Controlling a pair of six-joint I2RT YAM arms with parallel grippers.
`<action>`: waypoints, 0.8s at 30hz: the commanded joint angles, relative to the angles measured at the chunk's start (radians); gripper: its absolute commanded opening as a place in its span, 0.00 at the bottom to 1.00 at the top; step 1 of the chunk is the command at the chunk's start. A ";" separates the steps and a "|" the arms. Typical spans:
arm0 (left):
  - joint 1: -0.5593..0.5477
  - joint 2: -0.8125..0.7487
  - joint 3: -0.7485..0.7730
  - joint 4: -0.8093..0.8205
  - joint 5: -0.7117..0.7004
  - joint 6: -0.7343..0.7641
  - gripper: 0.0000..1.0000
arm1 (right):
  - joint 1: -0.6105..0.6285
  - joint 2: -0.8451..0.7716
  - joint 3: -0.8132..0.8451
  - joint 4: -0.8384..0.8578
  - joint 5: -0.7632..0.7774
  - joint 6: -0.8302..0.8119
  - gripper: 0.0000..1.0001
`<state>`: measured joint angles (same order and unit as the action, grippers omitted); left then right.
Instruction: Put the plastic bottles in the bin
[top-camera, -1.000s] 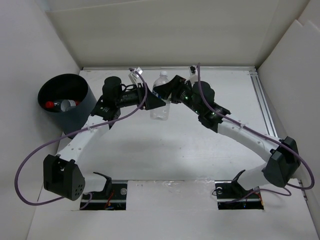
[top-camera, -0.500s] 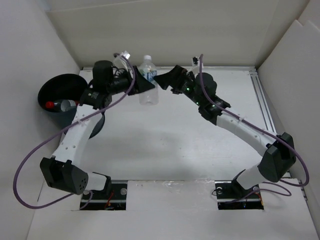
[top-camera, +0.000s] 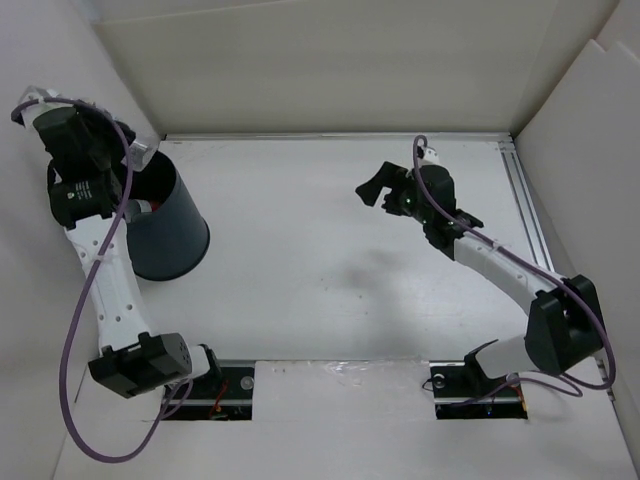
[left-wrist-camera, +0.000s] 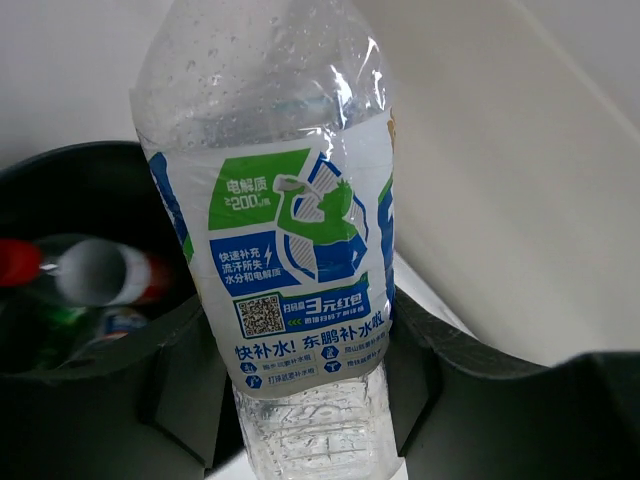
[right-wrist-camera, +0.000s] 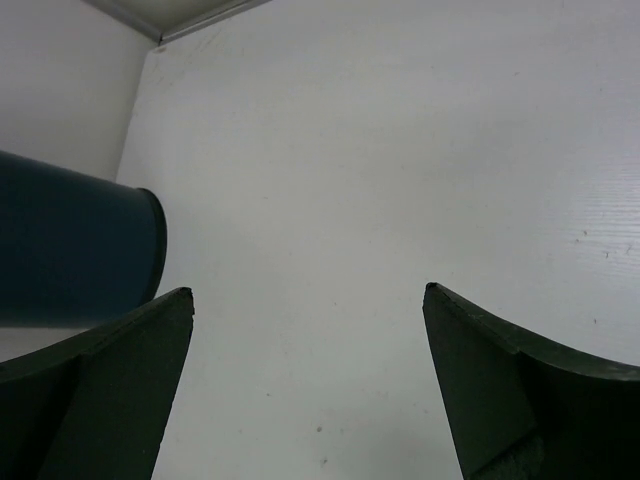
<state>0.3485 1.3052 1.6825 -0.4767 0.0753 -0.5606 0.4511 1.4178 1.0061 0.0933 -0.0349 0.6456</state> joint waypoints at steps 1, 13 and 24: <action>0.036 0.008 -0.059 -0.031 -0.171 -0.013 0.00 | 0.001 -0.077 -0.006 0.037 -0.032 -0.056 1.00; 0.046 0.048 -0.041 -0.068 -0.316 -0.042 1.00 | 0.053 -0.321 0.018 -0.211 0.090 -0.175 1.00; 0.001 -0.200 -0.038 -0.134 -0.169 0.072 1.00 | 0.213 -0.471 0.307 -0.737 0.432 -0.273 1.00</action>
<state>0.3725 1.2839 1.6455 -0.6144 -0.1932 -0.5537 0.6201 1.0088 1.2320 -0.4553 0.2451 0.4191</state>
